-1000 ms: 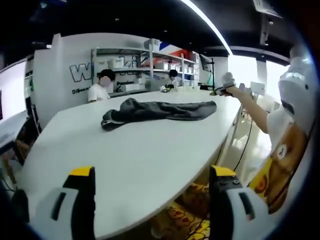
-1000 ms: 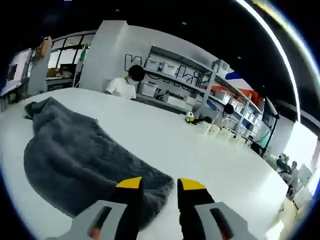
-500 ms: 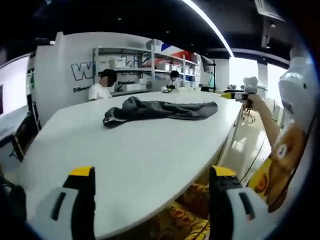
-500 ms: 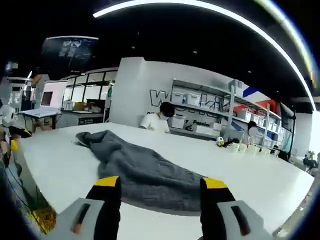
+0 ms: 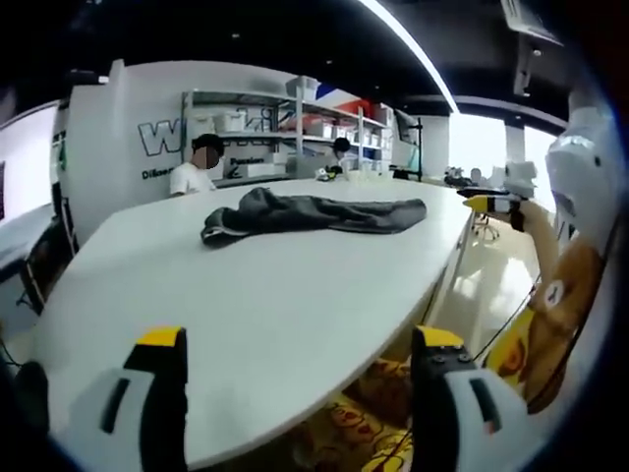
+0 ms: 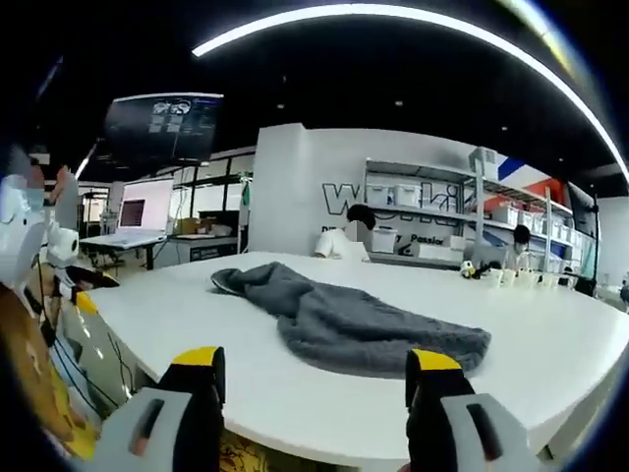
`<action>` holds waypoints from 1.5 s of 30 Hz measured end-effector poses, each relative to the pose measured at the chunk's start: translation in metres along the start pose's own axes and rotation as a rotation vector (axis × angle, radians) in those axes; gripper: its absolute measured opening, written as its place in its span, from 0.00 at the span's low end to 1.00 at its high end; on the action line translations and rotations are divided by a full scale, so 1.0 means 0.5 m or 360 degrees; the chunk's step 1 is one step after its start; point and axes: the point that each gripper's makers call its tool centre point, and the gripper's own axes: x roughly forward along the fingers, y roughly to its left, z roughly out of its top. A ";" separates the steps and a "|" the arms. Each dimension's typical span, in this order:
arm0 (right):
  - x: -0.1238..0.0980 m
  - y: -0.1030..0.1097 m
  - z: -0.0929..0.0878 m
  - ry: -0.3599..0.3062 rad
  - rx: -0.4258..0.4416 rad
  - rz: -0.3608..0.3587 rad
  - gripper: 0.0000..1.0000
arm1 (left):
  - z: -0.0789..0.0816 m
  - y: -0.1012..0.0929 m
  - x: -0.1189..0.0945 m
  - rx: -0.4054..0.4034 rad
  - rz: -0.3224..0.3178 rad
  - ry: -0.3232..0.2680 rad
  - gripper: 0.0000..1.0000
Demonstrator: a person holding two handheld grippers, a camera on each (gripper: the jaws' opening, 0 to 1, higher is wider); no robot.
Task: Fold the towel on the table until its edges align and the towel forms a compact rectangular stack.
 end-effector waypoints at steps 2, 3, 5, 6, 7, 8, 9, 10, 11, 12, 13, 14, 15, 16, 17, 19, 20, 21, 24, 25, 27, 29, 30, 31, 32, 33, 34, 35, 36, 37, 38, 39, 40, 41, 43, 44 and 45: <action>-0.001 0.015 -0.004 0.0005 0.0014 0.0022 0.83 | 0.000 0.000 -0.001 0.0000 -0.0002 0.0001 0.99; -0.001 0.022 -0.005 0.0007 0.0018 0.0035 0.84 | 0.000 0.000 -0.001 0.0001 -0.0005 0.0003 0.99; -0.002 0.036 -0.008 0.0013 0.0019 0.0062 0.85 | 0.000 -0.001 -0.001 0.0006 -0.0008 0.0006 0.99; -0.001 0.041 -0.010 0.0018 0.0021 0.0075 0.86 | 0.000 -0.002 -0.001 0.0007 -0.0011 0.0006 0.99; 0.000 0.046 -0.013 0.0031 0.0021 0.0087 0.88 | 0.001 -0.003 -0.001 0.0008 -0.0013 0.0005 0.99; 0.000 0.050 -0.016 0.0039 0.0019 0.0095 0.89 | 0.001 -0.003 -0.001 0.0007 -0.0014 0.0004 0.99; 0.000 0.054 -0.019 0.0051 0.0012 0.0100 0.90 | 0.000 -0.005 -0.001 0.0007 -0.0016 0.0004 0.99; -0.001 0.055 -0.020 0.0054 0.0007 0.0101 0.90 | 0.000 -0.006 -0.001 0.0008 -0.0019 0.0006 0.99; -0.002 0.056 -0.020 0.0055 0.0003 0.0103 0.90 | -0.001 -0.007 -0.001 0.0008 -0.0019 0.0006 0.99; -0.003 0.058 -0.021 0.0058 0.0001 0.0110 0.91 | -0.001 -0.008 -0.002 0.0009 -0.0020 0.0006 0.99; -0.003 0.060 -0.021 0.0060 0.0002 0.0117 0.93 | -0.001 -0.009 -0.002 0.0009 -0.0022 0.0004 0.99; -0.003 0.062 -0.022 0.0063 0.0004 0.0122 0.94 | -0.001 -0.009 -0.003 0.0009 -0.0023 0.0002 0.99; -0.004 0.062 -0.023 0.0067 0.0002 0.0124 0.94 | -0.001 -0.009 -0.003 0.0008 -0.0022 0.0002 0.99; -0.004 0.062 -0.024 0.0071 -0.0003 0.0122 0.94 | -0.001 -0.009 -0.003 0.0008 -0.0019 0.0002 0.99; -0.004 0.061 -0.025 0.0074 -0.0005 0.0118 0.95 | -0.001 -0.009 -0.003 0.0009 -0.0018 0.0001 0.99; -0.004 0.060 -0.027 0.0078 -0.0008 0.0112 0.95 | 0.000 -0.009 -0.003 0.0009 -0.0017 -0.0002 0.99; -0.004 0.060 -0.027 0.0081 -0.0008 0.0112 0.96 | 0.001 -0.009 -0.003 0.0007 -0.0017 -0.0005 0.99; -0.005 0.061 -0.028 0.0085 -0.0009 0.0113 0.97 | 0.001 -0.010 -0.003 0.0008 -0.0017 -0.0006 0.99; -0.006 0.063 -0.030 0.0090 -0.0016 0.0120 0.98 | 0.000 -0.012 -0.002 0.0014 -0.0020 -0.0002 0.99; -0.006 0.064 -0.031 0.0092 -0.0018 0.0123 0.99 | 0.000 -0.013 -0.002 0.0012 -0.0022 -0.0003 0.99; -0.006 0.065 -0.035 0.0103 -0.0021 0.0123 0.99 | 0.001 -0.014 -0.001 0.0012 -0.0022 -0.0005 0.99; -0.007 0.064 -0.038 0.0109 -0.0025 0.0119 0.99 | 0.001 -0.014 -0.001 0.0012 -0.0020 -0.0007 0.99; -0.007 0.063 -0.040 0.0113 -0.0023 0.0118 0.99 | 0.000 -0.014 -0.001 0.0012 -0.0020 -0.0006 0.99; -0.008 0.062 -0.042 0.0120 -0.0020 0.0116 0.99 | 0.000 -0.014 -0.001 0.0010 -0.0019 -0.0004 0.99; -0.009 0.061 -0.044 0.0122 -0.0021 0.0114 0.99 | 0.000 -0.013 -0.001 0.0011 -0.0017 -0.0003 0.99; -0.009 0.061 -0.045 0.0122 -0.0021 0.0112 0.99 | 0.000 -0.013 -0.002 0.0013 -0.0016 -0.0003 0.99; -0.009 0.060 -0.046 0.0123 -0.0018 0.0112 0.99 | 0.000 -0.013 -0.002 0.0014 -0.0015 -0.0003 0.99; -0.009 0.060 -0.047 0.0123 -0.0013 0.0111 0.99 | 0.001 -0.013 -0.002 0.0015 -0.0015 -0.0004 0.99; -0.009 0.060 -0.048 0.0122 -0.0008 0.0110 0.99 | 0.002 -0.013 -0.002 0.0017 -0.0016 -0.0003 0.99; -0.009 0.058 -0.049 0.0122 -0.0001 0.0106 0.99 | 0.002 -0.013 -0.002 0.0019 -0.0016 -0.0002 0.99; -0.009 0.058 -0.050 0.0122 0.0003 0.0103 0.99 | 0.002 -0.012 -0.001 0.0022 -0.0015 0.0000 0.99; -0.009 0.057 -0.050 0.0120 0.0007 0.0102 0.99 | 0.002 -0.012 -0.001 0.0023 -0.0014 0.0002 0.99; -0.009 0.057 -0.051 0.0119 0.0010 0.0102 0.99 | 0.002 -0.011 0.000 0.0026 -0.0015 0.0005 0.99; -0.009 0.057 -0.051 0.0116 0.0015 0.0103 0.99 | 0.003 -0.010 0.000 0.0028 -0.0015 0.0008 0.99; -0.009 0.053 -0.053 0.0114 0.0032 0.0095 0.99 | 0.003 -0.008 0.003 0.0034 -0.0015 0.0015 0.99; -0.009 0.051 -0.056 0.0117 0.0037 0.0092 0.99 | 0.004 -0.007 0.005 0.0040 -0.0016 0.0022 0.99; -0.010 0.051 -0.058 0.0122 0.0036 0.0090 0.99 | 0.006 -0.005 0.007 0.0052 -0.0015 0.0033 0.99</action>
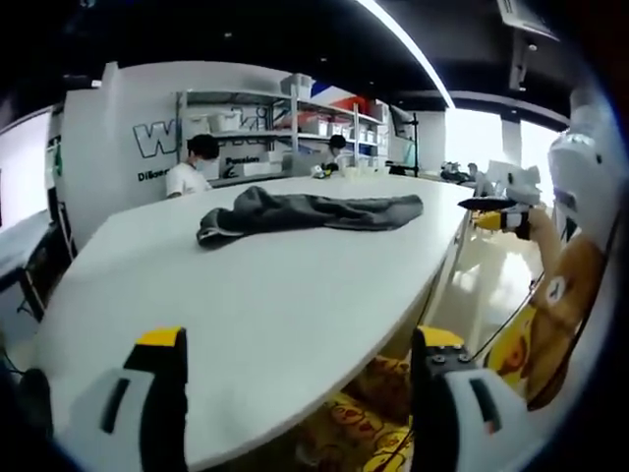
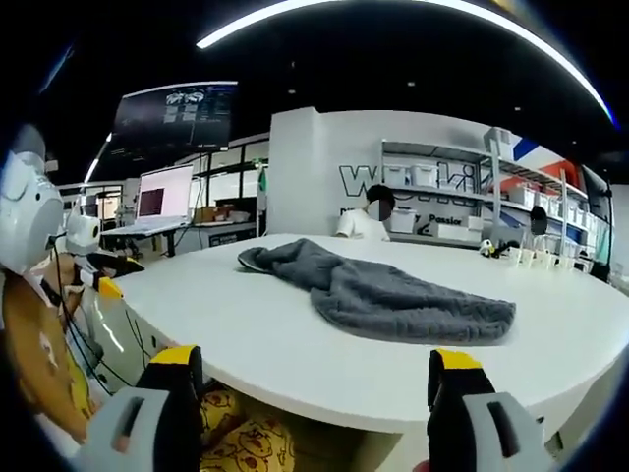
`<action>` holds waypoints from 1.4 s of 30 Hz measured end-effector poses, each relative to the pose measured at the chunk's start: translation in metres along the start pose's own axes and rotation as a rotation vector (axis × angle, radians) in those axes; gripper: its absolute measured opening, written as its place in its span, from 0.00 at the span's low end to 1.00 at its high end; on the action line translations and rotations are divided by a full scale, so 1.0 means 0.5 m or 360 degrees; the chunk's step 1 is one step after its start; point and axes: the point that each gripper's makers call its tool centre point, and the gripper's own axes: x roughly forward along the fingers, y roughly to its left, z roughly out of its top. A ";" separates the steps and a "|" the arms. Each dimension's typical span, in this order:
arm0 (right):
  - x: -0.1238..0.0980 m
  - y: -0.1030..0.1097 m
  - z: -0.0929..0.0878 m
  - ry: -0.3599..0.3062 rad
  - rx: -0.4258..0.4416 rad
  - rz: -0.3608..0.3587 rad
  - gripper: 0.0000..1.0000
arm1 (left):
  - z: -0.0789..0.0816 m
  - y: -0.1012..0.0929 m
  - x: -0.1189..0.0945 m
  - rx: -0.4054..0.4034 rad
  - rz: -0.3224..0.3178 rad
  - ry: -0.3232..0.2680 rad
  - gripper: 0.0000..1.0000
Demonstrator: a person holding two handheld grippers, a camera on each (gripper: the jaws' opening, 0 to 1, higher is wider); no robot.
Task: Fold the towel on the table until its edges align and the towel forms a compact rectangular stack.
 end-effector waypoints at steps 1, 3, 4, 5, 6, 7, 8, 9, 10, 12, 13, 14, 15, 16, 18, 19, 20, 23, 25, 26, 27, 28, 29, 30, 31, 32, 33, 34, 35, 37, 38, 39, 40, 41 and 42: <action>0.000 -0.001 -0.001 0.0002 0.0000 -0.0002 0.99 | 0.001 0.001 0.001 0.0013 0.0000 0.0007 0.99; -0.001 -0.005 -0.004 -0.0002 0.0014 -0.0006 0.99 | 0.009 0.005 0.005 0.0061 -0.0008 0.0032 0.99; -0.001 -0.006 -0.005 -0.0001 0.0016 -0.0004 0.99 | 0.012 0.007 0.006 0.0077 -0.0011 0.0040 0.99; -0.001 -0.008 -0.007 0.0002 0.0021 -0.0006 0.99 | 0.016 0.010 0.009 0.0105 -0.0020 0.0050 0.99; -0.001 -0.012 -0.008 0.0002 0.0026 -0.0017 0.99 | 0.022 0.013 0.012 0.0119 -0.0031 0.0057 0.99; -0.002 -0.014 -0.010 0.0001 0.0027 -0.0023 0.99 | 0.029 0.018 0.016 0.0133 -0.0047 0.0061 0.99; -0.002 -0.017 -0.011 -0.0001 0.0032 -0.0027 0.99 | 0.040 0.021 0.025 0.0179 -0.0096 0.0052 0.99; -0.002 -0.018 -0.013 -0.0002 0.0037 -0.0027 0.99 | 0.047 0.022 0.030 0.0204 -0.0130 0.0041 0.98; -0.001 -0.020 -0.015 -0.0006 0.0048 -0.0027 0.99 | 0.061 0.027 0.043 0.0193 -0.0185 0.0008 0.97; 0.001 -0.023 -0.020 -0.0005 0.0059 -0.0026 0.99 | 0.078 0.043 0.065 0.0196 -0.0230 0.0002 0.95; 0.002 -0.023 -0.022 -0.0001 0.0062 -0.0026 0.98 | 0.085 0.051 0.077 0.0201 -0.0240 0.0006 0.94; 0.003 -0.024 -0.025 0.0003 0.0062 -0.0025 0.98 | 0.090 0.055 0.085 0.0211 -0.0246 0.0015 0.93; 0.003 -0.025 -0.027 0.0004 0.0064 -0.0025 0.98 | 0.094 0.063 0.097 0.0278 -0.0254 0.0044 0.92; 0.003 -0.025 -0.028 0.0004 0.0067 -0.0025 0.98 | 0.098 0.070 0.111 0.0324 -0.0264 0.0067 0.93; 0.003 -0.028 -0.031 0.0003 0.0079 -0.0025 0.98 | 0.109 0.089 0.142 0.0303 -0.0283 0.0097 0.90; 0.003 -0.029 -0.032 0.0002 0.0083 -0.0027 0.98 | 0.116 0.103 0.159 0.0290 -0.0281 0.0100 0.87; 0.003 -0.032 -0.034 0.0002 0.0088 -0.0032 0.98 | 0.123 0.121 0.181 0.0291 -0.0287 0.0101 0.86; 0.002 -0.035 -0.037 0.0009 0.0091 -0.0036 0.97 | 0.143 0.161 0.231 0.0412 -0.0301 0.0099 0.81; 0.001 -0.037 -0.039 0.0011 0.0093 -0.0040 0.96 | 0.168 0.183 0.263 0.0439 -0.0308 0.0021 0.73; 0.000 -0.038 -0.040 0.0014 0.0092 -0.0040 0.96 | 0.174 0.192 0.273 0.0445 -0.0298 0.0012 0.69; -0.001 -0.039 -0.041 0.0016 0.0091 -0.0045 0.96 | 0.181 0.199 0.289 0.0480 -0.0304 0.0004 0.65; -0.002 -0.040 -0.042 0.0018 0.0091 -0.0049 0.96 | 0.187 0.203 0.305 0.0565 -0.0324 -0.0009 0.64; -0.003 -0.041 -0.042 0.0017 0.0092 -0.0053 0.96 | 0.183 0.211 0.325 0.0645 -0.0330 0.0021 0.63; -0.005 -0.043 -0.042 0.0016 0.0096 -0.0057 0.96 | 0.176 0.224 0.340 0.0652 -0.0306 0.0070 0.61; -0.006 -0.044 -0.043 0.0013 0.0099 -0.0062 0.95 | 0.171 0.232 0.351 0.0664 -0.0295 0.0103 0.60; -0.007 -0.044 -0.043 0.0012 0.0101 -0.0065 0.95 | 0.163 0.245 0.371 0.0702 -0.0288 0.0158 0.59; -0.008 -0.046 -0.044 0.0012 0.0106 -0.0071 0.95 | 0.160 0.250 0.381 0.0716 -0.0284 0.0175 0.57; -0.009 -0.046 -0.045 0.0013 0.0108 -0.0073 0.95 | 0.155 0.259 0.399 0.0736 -0.0281 0.0201 0.54; -0.009 -0.047 -0.046 0.0016 0.0110 -0.0075 0.95 | 0.154 0.265 0.412 0.0740 -0.0275 0.0212 0.50; -0.010 -0.049 -0.049 0.0023 0.0113 -0.0080 0.95 | 0.150 0.282 0.436 0.0773 -0.0256 0.0233 0.48; -0.012 -0.051 -0.050 0.0024 0.0115 -0.0083 0.95 | 0.154 0.292 0.447 0.0755 -0.0236 0.0226 0.45; -0.013 -0.053 -0.051 0.0024 0.0117 -0.0086 0.95 | 0.155 0.297 0.454 0.0751 -0.0235 0.0228 0.42; -0.014 -0.053 -0.051 0.0024 0.0118 -0.0088 0.95 | 0.156 0.303 0.463 0.0751 -0.0229 0.0227 0.38; -0.015 -0.054 -0.051 0.0023 0.0118 -0.0092 0.94 | 0.155 0.308 0.472 0.0752 -0.0222 0.0227 0.34; -0.017 -0.055 -0.051 0.0022 0.0119 -0.0097 0.94 | 0.153 0.310 0.483 0.0759 -0.0231 0.0226 0.31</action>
